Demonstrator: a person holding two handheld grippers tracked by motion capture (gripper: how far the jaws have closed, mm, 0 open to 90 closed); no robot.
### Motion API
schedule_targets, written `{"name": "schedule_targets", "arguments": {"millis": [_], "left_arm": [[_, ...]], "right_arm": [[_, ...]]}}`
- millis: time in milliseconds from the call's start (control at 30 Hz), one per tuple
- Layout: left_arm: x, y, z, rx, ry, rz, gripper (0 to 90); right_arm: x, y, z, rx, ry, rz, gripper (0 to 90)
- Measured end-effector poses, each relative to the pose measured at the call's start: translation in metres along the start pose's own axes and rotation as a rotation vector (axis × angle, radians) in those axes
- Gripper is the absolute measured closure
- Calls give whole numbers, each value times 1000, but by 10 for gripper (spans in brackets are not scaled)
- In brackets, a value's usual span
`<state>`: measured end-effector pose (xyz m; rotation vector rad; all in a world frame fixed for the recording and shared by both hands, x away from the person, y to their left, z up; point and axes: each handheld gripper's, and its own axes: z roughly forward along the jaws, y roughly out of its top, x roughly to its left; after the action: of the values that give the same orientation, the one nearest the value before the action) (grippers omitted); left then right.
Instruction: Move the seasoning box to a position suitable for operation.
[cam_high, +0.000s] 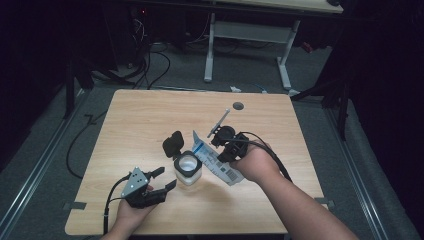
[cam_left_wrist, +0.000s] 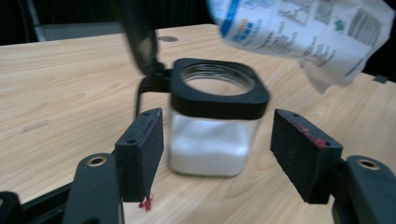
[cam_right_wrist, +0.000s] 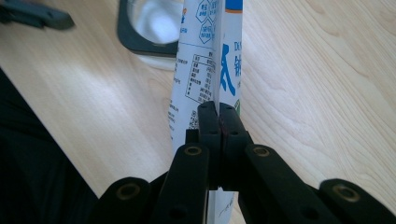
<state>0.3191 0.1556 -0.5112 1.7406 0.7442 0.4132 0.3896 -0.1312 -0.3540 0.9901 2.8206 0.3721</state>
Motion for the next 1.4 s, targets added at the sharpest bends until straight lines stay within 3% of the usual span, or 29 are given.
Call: {"name": "schedule_targets", "arguments": {"millis": [333,1000,1367,1400], "left_arm": [[10,-5,-1,50,29,3,356],[19,-6,-3,60,52,-18,371],[21,-7,-3,62,52,-23,373],[21,-7,-2,62,52,-23,373]], "right_arm": [[-20,-21,10,18,-18,44,900],[-49,-53,12,36,-51,146,900],[-57,-61,13,39,-65,166,900],[-58,-62,13,37,-69,150,900]]}}
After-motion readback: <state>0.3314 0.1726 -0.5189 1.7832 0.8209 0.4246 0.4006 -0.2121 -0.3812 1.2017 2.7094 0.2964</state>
